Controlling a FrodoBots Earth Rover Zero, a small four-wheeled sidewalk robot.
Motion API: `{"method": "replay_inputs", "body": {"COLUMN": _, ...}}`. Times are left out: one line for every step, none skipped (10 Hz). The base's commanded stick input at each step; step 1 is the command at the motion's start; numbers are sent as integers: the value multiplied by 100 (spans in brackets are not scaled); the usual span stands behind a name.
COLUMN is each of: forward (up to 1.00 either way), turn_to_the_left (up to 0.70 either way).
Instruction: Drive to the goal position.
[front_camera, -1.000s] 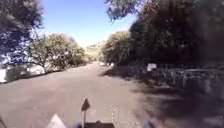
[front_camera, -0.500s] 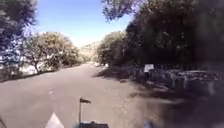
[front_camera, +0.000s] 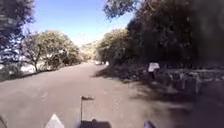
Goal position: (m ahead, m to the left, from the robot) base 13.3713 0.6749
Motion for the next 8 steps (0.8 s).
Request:
{"method": "replay_inputs", "body": {"forward": 50, "turn_to_the_left": 0}}
{"method": "replay_inputs", "body": {"forward": 50, "turn_to_the_left": 0}}
{"method": "replay_inputs", "body": {"forward": 50, "turn_to_the_left": 0}}
{"method": "replay_inputs", "body": {"forward": 50, "turn_to_the_left": 0}}
{"method": "replay_inputs", "body": {"forward": 50, "turn_to_the_left": 0}}
{"method": "replay_inputs", "body": {"forward": 50, "turn_to_the_left": 0}}
{"method": "replay_inputs", "body": {"forward": 50, "turn_to_the_left": 0}}
{"method": "replay_inputs", "body": {"forward": 50, "turn_to_the_left": 0}}
